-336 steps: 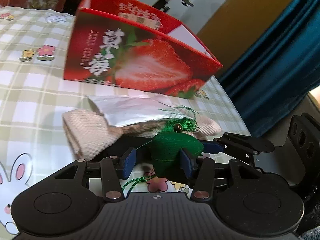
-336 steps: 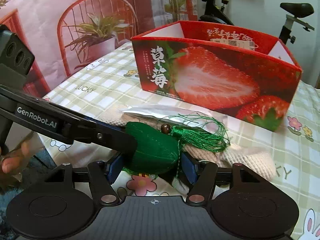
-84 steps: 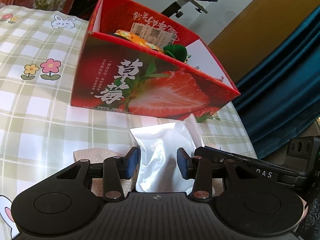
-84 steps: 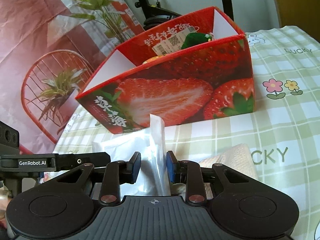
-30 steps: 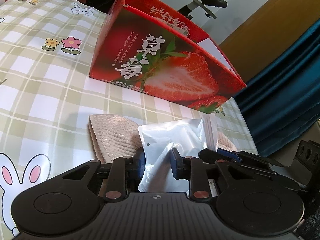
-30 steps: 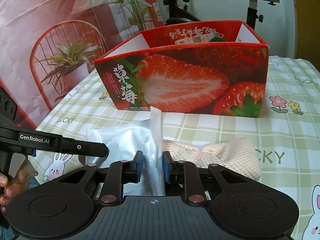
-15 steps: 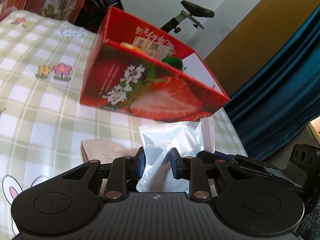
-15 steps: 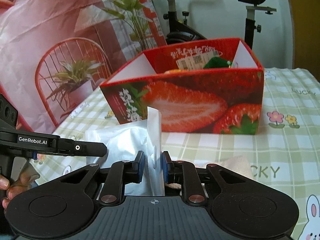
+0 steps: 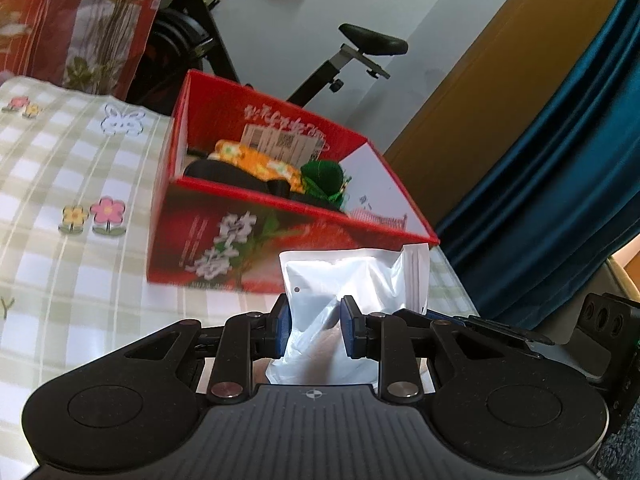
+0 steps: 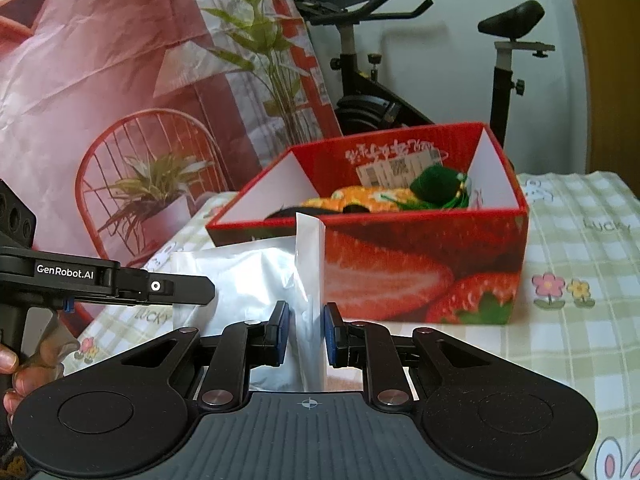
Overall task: Organize soft objects
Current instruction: 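Lift the white packet with both grippers and carry it over the box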
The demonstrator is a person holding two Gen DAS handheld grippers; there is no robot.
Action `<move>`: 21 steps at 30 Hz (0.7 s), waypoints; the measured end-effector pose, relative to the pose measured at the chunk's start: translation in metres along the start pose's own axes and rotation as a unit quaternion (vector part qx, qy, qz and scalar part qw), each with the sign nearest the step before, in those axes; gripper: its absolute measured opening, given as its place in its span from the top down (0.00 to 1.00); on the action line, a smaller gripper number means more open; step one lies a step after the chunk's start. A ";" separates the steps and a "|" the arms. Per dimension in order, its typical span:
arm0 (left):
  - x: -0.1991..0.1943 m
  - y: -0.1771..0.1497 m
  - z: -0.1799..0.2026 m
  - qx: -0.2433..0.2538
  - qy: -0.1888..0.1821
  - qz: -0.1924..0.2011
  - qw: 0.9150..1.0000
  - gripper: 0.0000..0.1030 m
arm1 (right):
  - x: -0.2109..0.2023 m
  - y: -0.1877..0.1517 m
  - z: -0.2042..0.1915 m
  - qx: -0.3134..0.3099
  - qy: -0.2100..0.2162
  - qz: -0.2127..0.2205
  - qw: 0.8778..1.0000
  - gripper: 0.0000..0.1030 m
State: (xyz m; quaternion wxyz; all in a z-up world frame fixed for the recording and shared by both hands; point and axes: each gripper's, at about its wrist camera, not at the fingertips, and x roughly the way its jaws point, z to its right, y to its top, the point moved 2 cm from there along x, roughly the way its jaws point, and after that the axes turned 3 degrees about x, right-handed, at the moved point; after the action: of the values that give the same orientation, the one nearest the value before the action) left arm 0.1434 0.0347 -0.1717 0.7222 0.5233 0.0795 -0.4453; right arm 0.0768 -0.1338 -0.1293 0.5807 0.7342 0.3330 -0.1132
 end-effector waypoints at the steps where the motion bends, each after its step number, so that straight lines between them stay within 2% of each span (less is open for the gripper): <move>1: 0.000 0.002 0.001 0.002 0.000 0.002 1.000 0.73 | 0.000 0.003 0.000 -0.001 0.000 0.003 1.000 0.83; 21: 0.013 0.054 0.004 0.022 0.002 0.025 0.999 0.73 | 0.017 0.064 0.006 -0.012 -0.001 0.026 1.000 0.83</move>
State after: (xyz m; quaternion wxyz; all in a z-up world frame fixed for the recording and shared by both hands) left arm 0.1891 0.0268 -0.1405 0.7215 0.5416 0.0578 -0.4275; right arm 0.1301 -0.1402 -0.0909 0.5925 0.7357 0.3143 -0.0946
